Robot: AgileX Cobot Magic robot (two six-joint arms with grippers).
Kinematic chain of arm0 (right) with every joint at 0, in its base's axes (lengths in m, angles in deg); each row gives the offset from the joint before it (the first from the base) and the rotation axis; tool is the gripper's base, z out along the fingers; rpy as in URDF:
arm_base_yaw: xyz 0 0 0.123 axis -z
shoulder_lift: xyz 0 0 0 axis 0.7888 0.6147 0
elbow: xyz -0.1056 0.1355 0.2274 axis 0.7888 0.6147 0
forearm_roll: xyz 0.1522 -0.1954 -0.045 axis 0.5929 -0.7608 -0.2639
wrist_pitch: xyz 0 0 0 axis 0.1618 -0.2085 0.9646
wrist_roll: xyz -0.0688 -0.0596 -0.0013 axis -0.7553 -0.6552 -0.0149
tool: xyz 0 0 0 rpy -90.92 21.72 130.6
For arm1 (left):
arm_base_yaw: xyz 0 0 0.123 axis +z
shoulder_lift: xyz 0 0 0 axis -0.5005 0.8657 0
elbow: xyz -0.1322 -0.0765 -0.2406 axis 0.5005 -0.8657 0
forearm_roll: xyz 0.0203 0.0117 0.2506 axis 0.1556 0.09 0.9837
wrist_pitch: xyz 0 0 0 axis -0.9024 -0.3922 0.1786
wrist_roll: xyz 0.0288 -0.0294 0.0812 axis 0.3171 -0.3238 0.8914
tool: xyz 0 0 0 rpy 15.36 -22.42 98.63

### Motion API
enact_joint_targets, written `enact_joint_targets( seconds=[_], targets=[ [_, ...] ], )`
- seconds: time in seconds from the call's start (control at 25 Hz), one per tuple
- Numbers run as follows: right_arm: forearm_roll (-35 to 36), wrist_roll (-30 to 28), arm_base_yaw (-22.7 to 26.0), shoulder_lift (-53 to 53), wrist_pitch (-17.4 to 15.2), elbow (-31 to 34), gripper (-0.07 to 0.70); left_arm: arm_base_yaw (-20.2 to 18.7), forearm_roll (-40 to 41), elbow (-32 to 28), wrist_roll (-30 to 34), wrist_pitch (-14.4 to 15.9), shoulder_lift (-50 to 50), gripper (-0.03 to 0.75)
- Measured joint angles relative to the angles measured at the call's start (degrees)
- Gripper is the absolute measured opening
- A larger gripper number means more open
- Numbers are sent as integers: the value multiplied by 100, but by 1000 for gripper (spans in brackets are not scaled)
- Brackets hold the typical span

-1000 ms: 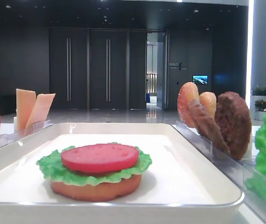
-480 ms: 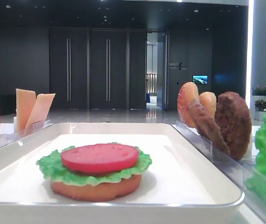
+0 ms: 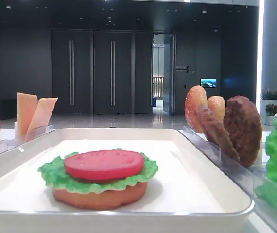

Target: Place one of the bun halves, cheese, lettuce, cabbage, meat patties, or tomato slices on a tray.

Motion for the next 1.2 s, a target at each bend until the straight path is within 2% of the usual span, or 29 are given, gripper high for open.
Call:
enact_joint_targets(
  seconds=[0.28,0.6,0.76,0.96,1.2],
  targets=[
    [0,0,0,0,0,0,435,0,-6,-1008,0,24,-1854,400],
    [0,0,0,0,0,0,435,0,-87,-2127,-97,-93,-4018,399],
    [0,0,0,-4,0,0,435,0,-284,-2463,-109,-164,-4893,399],
    [0,0,0,-4,0,0,435,0,-340,-2545,-77,-325,-5757,397],
    [0,0,0,-4,0,0,435,0,-379,-2722,-66,-555,-5946,367]
  ],
)
